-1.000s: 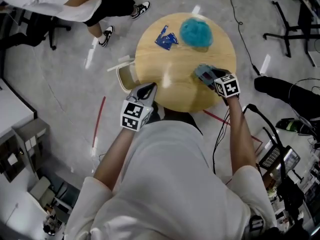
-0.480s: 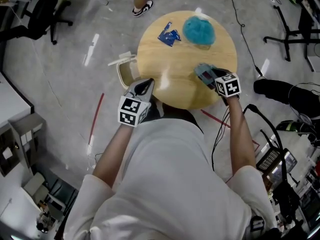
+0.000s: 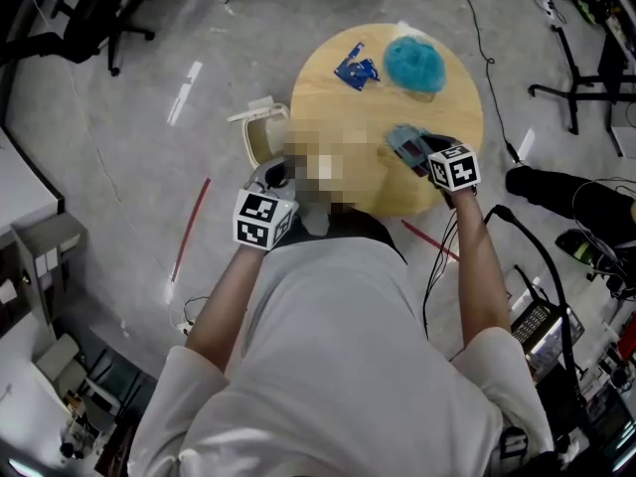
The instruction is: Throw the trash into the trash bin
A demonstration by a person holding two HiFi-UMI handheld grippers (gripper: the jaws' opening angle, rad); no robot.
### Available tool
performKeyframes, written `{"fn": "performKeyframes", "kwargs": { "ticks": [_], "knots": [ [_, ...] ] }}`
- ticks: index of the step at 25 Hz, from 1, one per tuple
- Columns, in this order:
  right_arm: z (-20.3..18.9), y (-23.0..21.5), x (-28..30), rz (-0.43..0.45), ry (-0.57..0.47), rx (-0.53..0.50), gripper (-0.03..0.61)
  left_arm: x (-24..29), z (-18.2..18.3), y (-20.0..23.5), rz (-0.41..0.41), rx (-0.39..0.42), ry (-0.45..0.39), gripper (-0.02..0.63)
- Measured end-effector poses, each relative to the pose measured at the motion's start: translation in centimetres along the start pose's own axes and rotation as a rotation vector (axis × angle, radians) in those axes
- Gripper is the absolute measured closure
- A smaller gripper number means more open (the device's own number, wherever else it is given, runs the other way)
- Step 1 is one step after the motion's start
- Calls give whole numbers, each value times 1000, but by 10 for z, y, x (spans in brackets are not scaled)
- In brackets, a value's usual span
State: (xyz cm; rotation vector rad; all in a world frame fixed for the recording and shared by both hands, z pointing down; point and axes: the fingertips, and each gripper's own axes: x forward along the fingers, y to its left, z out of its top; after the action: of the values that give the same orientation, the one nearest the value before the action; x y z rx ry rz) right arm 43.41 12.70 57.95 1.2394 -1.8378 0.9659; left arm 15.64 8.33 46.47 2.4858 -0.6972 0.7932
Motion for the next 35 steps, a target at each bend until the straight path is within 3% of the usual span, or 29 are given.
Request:
{"fn": "performKeyframes", "kwargs": {
  "ticks": [19,35],
  "knots": [
    [78,137,45,65,18,-84,574,-89,-48,78,22,-49,-8,611],
    [123,250,105,183,48,-190,574,-149,-93,147,122,-137,-41,611]
  ]
}}
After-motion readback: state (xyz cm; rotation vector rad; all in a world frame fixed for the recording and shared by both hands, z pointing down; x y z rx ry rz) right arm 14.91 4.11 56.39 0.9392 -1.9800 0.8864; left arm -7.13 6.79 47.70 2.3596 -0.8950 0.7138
